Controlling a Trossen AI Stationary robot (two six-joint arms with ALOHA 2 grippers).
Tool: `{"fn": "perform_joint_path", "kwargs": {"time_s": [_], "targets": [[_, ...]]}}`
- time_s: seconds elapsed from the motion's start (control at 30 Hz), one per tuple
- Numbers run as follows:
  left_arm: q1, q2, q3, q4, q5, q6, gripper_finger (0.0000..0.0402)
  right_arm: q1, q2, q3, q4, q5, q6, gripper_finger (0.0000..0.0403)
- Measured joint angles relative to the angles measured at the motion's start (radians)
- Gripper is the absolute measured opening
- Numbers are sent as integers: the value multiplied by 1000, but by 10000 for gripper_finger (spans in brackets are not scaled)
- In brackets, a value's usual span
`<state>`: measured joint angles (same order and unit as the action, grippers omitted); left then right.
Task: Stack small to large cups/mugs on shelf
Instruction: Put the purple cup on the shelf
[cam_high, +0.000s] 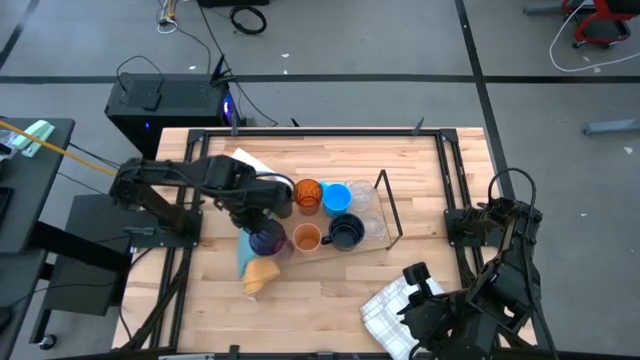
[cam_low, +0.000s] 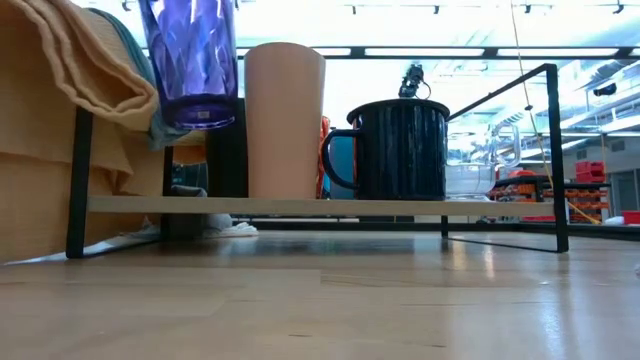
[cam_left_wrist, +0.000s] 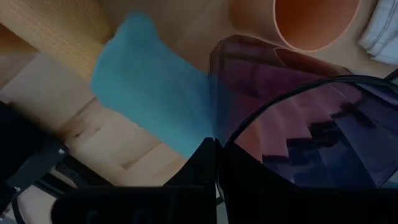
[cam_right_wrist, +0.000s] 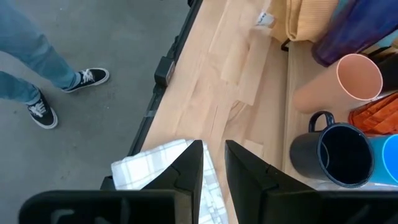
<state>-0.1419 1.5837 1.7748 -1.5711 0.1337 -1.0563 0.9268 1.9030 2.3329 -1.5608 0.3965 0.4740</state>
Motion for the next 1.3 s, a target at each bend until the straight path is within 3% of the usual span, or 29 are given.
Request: {"fn": "perform_joint_path", "kwargs": {"time_s": [0.27,0.57,1.3], "targets": [[49,0,-13,3,2,48,12,0,0,0,0,0,1,74],[60,2,-184,9,60,93,12,0,0,0,0,0,2,74],[105,1,-185,18,42,124,12,-2,0,0,-2,0,-13,74]]}}
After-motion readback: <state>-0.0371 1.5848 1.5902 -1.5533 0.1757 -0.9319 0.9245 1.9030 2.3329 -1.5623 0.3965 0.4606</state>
